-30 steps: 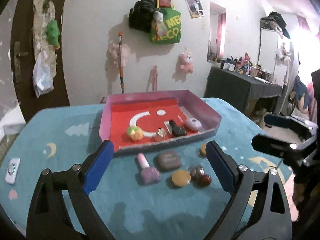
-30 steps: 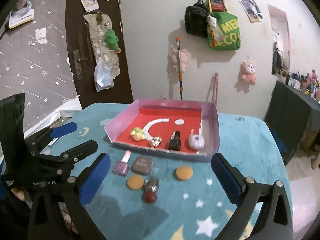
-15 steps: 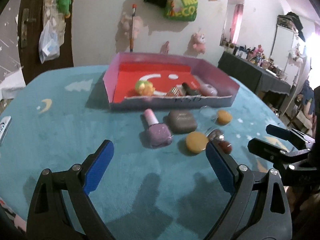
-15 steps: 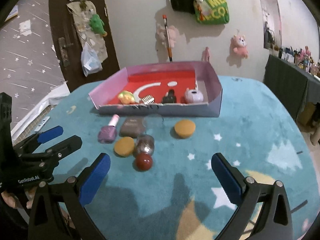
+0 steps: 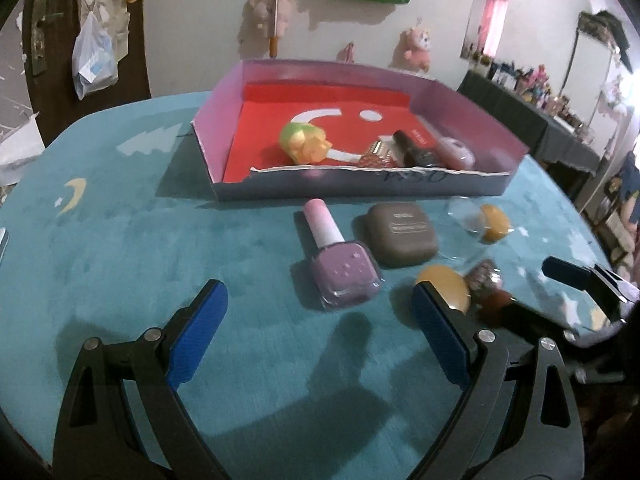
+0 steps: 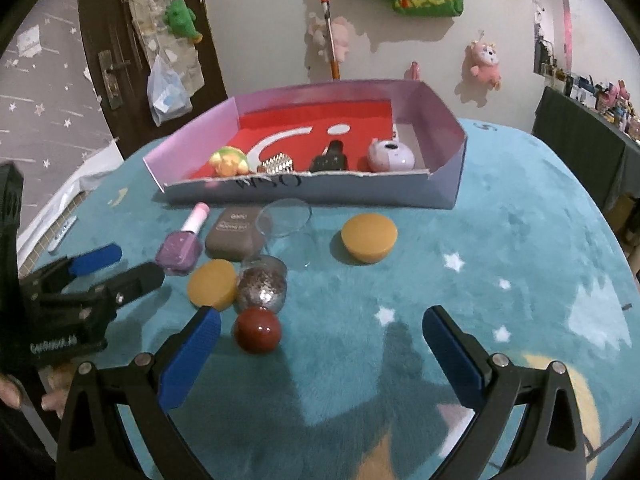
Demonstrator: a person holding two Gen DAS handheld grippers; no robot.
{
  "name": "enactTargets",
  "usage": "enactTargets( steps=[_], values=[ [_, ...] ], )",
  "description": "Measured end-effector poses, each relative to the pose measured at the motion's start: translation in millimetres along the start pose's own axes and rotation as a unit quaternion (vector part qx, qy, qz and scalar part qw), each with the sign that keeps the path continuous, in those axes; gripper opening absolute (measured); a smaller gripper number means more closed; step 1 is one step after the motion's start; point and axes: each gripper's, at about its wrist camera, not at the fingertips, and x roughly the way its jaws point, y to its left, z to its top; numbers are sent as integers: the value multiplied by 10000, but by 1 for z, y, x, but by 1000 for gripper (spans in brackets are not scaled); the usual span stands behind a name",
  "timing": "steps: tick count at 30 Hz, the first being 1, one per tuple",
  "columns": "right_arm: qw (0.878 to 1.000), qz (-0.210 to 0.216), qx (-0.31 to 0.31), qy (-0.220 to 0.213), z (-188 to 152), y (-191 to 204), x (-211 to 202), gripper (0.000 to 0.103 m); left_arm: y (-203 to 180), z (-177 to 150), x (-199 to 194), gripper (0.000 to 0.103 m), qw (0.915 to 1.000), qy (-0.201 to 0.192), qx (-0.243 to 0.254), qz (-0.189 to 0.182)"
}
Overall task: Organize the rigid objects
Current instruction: 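Withdraw both tools from the box toward the remaining objects, then grasp the lilac nail polish with the left tool while the right tool grasps the silver glitter jar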
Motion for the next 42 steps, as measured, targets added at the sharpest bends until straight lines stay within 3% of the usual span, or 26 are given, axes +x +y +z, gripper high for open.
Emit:
enactTargets(
  steps=[7, 20, 22, 24, 26, 28, 31, 35, 36, 42],
  values=[
    [9989, 33, -54, 462, 5, 3, 18, 103, 3, 14, 32, 94, 9986, 486, -9, 212],
    [9980, -7, -280, 568, 14, 5, 26, 103, 16, 14, 27, 95, 9981, 464, 270, 311],
    [9978, 62, -385, 540, 15, 8, 26, 97, 12, 18, 27, 92, 9980, 397, 389, 309],
    [9972, 30, -530, 518, 15, 13, 26, 85, 10, 21, 28, 92, 9981, 354, 443, 254],
    [9966, -15, -653, 505, 14, 17, 26, 79, 8, 23, 30, 84, 9981, 376, 468, 170],
    [9960, 30, -750, 476, 13, 21, 25, 72, 7, 23, 34, 68, 9977, 446, 486, 127],
    [9950, 79, -893, 434, 11, 26, 23, 59, 3, 23, 36, 60, 9976, 404, 544, 102],
    [9936, 254, -1023, 395, 8, 32, 22, 33, -2, 24, 36, 40, 9976, 352, 589, -96],
    [9937, 262, -1022, 391, 8, 31, 21, 33, -3, 23, 35, 34, 9976, 342, 594, -129],
    [9951, 344, -894, 246, 8, 23, 13, 32, -5, 21, 26, 34, 9979, 267, 534, -234]
  ],
)
